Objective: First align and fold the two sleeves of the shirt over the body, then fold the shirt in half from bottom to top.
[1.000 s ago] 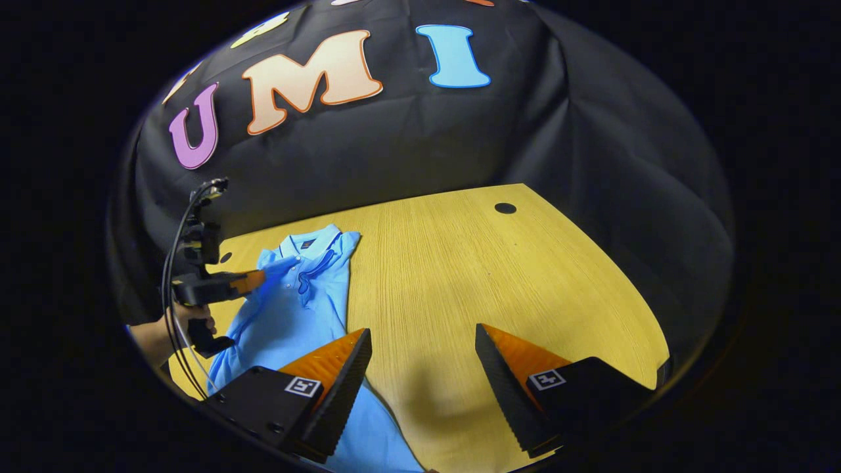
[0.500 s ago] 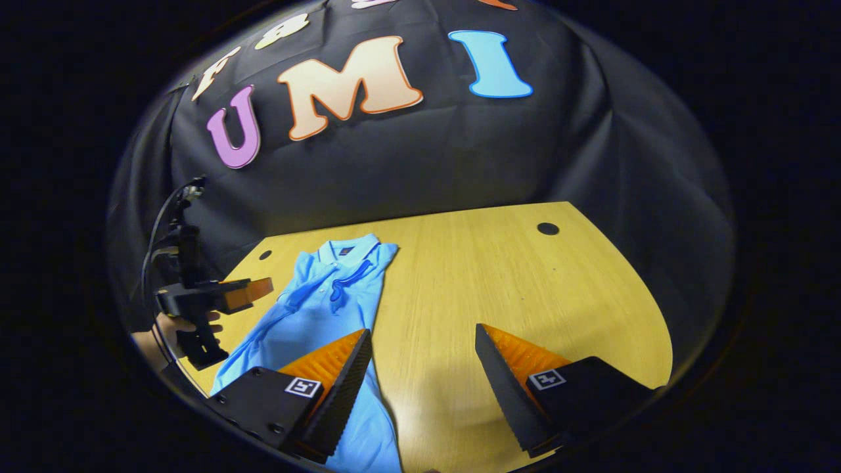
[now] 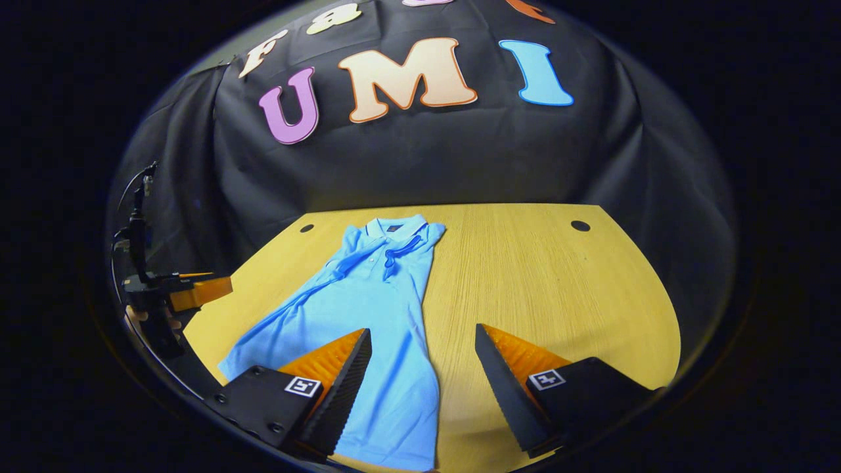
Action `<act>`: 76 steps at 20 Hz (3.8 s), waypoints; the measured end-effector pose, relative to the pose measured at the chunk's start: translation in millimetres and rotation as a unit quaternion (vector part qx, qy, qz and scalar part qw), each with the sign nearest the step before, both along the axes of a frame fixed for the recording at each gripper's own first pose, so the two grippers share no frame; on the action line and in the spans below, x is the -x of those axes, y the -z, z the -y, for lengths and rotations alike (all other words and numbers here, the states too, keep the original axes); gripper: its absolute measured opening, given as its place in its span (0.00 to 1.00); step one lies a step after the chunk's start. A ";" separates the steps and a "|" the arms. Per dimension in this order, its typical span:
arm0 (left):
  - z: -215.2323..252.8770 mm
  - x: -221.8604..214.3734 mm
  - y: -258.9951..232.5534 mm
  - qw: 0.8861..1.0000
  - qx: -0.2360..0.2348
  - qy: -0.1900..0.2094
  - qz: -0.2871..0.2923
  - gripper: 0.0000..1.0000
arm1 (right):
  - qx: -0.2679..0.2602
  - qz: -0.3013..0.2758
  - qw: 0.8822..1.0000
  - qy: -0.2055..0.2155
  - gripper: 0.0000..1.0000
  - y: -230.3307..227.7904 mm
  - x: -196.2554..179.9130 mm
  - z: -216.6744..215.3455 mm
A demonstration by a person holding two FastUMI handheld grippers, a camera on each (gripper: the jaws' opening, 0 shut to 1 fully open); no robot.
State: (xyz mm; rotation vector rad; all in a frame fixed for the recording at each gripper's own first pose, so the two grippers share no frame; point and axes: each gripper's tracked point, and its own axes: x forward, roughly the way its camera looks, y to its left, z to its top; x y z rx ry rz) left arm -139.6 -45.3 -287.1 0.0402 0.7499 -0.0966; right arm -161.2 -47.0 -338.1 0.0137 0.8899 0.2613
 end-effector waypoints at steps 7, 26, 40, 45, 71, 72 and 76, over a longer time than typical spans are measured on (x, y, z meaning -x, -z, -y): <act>-25.7 82.6 43.5 0.998 0.007 0.030 -0.050 0.86 | 0.044 -0.029 0.999 -0.002 0.98 13.0 93.2 -13.4; -18.0 142.0 103.1 0.994 0.002 0.063 -0.095 0.98 | 0.123 -0.117 0.985 0.018 0.99 79.3 168.3 13.2; 15.7 146.4 105.4 0.994 0.045 0.071 -0.065 0.10 | 0.092 -0.099 0.991 -0.008 0.08 77.9 177.0 -11.7; 14.5 145.4 103.6 0.992 0.055 0.052 -0.102 0.00 | 0.051 -0.097 0.994 0.004 0.03 74.5 171.1 -30.3; 66.7 -108.7 -61.0 0.992 0.101 0.049 0.064 0.00 | -0.091 0.094 0.991 0.005 0.03 -55.6 -123.8 -86.7; 66.6 -123.7 -67.0 0.991 0.094 0.049 0.082 0.00 | -0.094 0.102 0.990 0.001 0.03 -55.2 -137.8 -90.0; 63.1 -174.1 -65.6 0.990 0.087 0.049 0.102 0.00 | -0.080 0.122 0.989 -0.006 0.03 -46.6 -189.6 -99.8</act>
